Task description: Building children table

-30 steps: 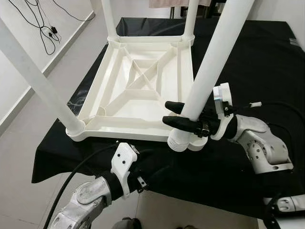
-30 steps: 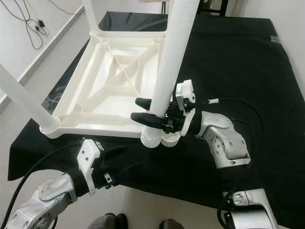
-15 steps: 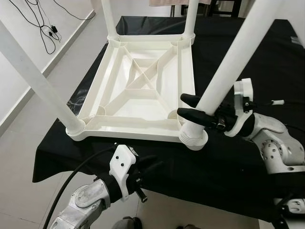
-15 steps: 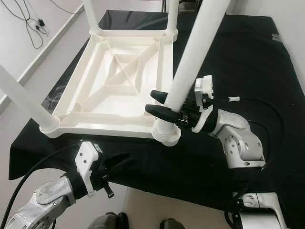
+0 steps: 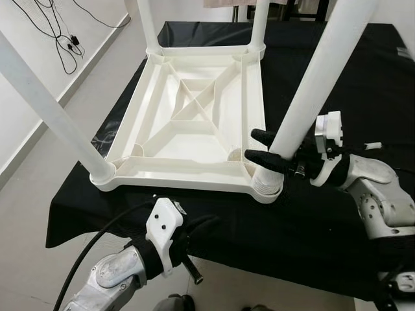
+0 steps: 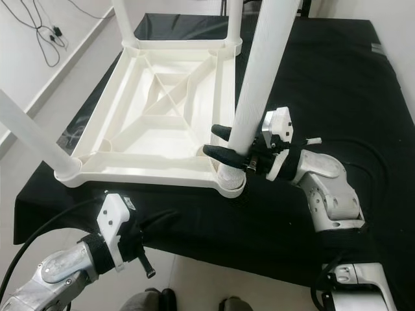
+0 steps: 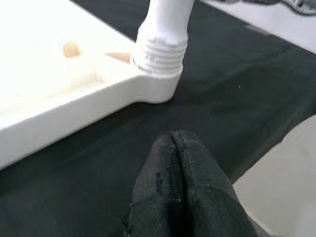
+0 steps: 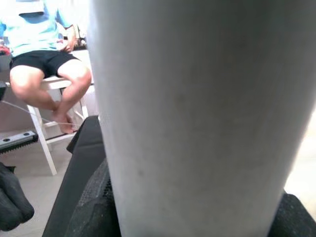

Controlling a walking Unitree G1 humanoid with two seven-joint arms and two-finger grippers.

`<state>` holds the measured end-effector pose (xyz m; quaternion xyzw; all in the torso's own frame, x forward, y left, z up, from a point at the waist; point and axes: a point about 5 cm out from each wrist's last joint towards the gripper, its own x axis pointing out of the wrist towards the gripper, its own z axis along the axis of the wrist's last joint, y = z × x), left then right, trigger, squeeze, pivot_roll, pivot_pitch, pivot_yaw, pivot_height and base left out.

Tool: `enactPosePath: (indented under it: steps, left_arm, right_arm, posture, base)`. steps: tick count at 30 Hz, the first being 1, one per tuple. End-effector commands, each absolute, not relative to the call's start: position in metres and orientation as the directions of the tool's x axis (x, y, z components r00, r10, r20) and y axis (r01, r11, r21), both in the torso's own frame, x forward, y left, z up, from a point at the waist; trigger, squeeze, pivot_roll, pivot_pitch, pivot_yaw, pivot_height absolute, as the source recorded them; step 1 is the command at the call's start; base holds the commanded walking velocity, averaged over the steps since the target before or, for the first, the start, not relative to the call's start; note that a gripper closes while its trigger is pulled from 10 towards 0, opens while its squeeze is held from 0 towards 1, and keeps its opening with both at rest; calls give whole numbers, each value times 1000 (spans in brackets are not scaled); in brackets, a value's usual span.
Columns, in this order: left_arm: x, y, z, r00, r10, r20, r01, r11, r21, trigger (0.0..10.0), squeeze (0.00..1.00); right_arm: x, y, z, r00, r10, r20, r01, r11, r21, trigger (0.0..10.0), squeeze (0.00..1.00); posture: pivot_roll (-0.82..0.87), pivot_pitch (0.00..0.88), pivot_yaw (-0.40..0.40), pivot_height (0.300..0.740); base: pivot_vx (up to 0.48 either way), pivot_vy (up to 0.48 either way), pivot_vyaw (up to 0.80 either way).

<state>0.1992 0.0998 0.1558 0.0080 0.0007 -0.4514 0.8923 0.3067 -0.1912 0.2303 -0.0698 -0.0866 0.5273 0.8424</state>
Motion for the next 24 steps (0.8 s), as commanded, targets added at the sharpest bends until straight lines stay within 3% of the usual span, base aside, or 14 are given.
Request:
enactPosePath:
  steps: [1,9,10,11,12,13,17,24]
  left_arm:
    - [196,103,155,588,-808,-28,809,588,6,0,0]
    - [188,103,154,569,-822,-36,821,570,-43,0,0]
    - [186,102,153,560,-827,-44,826,562,-50,0,0]
    - [183,102,153,553,-831,-51,829,556,-57,3804,0]
    - [183,102,153,553,-831,-51,829,556,-57,3804,0]
    - [180,101,153,544,-837,-57,834,547,-68,10000,0]
    - [176,98,154,526,-848,-62,844,529,-90,10000,0]
    - [173,97,154,515,-854,-66,849,520,-98,10000,0]
  right_arm:
    - [305,-192,208,435,900,-22,-893,428,-138,10000,0]
    - [299,-190,206,342,935,-94,-935,328,-135,10000,0]
    - [296,-187,208,292,949,-118,-951,276,-137,10000,0]
    - [294,-183,210,246,959,-139,-964,227,-140,10000,0]
    - [294,-183,210,246,959,-139,-964,227,-140,10000,0]
    - [293,-178,214,194,968,-158,-974,172,-144,10000,0]
    - [297,-161,233,85,979,-185,-980,48,-195,10000,0]
    - [298,-151,252,21,981,-192,-969,-28,-245,10000,0]
  posture:
    - [104,282,53,740]
    - [105,324,56,740]
    - [108,341,56,740]
    - [108,348,56,740]
    - [108,348,56,740]
    - [105,353,55,740]
    - [106,363,44,740]
    - [107,369,35,740]
  base:
    - [0,0,0]
    - [0,0,0]
    - [0,0,0]
    - [0,0,0]
    - [0,0,0]
    - [0,0,0]
    - [0,0,0]
    - [0,0,0]
